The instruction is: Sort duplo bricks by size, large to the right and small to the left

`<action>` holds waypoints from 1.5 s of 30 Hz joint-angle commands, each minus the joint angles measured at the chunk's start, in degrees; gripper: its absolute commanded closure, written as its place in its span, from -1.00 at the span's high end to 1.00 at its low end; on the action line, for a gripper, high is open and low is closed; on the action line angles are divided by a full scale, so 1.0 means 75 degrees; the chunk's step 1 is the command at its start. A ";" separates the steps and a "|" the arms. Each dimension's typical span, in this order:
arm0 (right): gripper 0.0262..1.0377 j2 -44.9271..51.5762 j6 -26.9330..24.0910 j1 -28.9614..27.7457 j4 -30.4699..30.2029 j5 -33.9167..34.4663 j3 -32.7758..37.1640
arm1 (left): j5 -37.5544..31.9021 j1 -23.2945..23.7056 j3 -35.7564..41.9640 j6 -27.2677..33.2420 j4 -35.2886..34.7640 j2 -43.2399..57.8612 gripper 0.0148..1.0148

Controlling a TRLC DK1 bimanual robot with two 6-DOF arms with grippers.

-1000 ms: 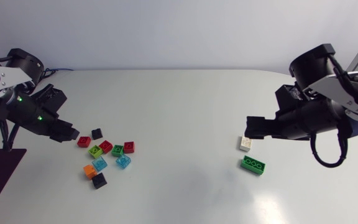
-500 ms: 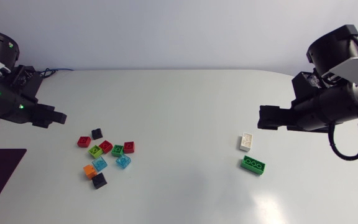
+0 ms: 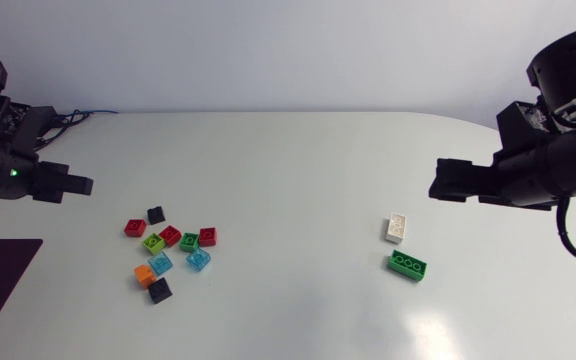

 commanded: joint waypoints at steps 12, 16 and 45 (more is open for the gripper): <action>0.93 -0.1303 0.0228 -0.0582 -0.0099 0.0062 -0.0418 | -0.0515 -0.0146 -0.0698 -0.0653 -0.0043 -0.1923 -0.41; 0.93 -0.2064 0.0017 -0.0618 0.0065 0.0191 -0.0722 | -0.0914 -0.0662 -0.1354 -0.0454 0.0625 -0.2556 -0.41; 0.93 -0.6834 -0.0838 -0.1403 0.0241 -0.0067 -0.2398 | -0.0457 0.0698 -0.2807 -0.0056 0.0543 -0.7595 -0.41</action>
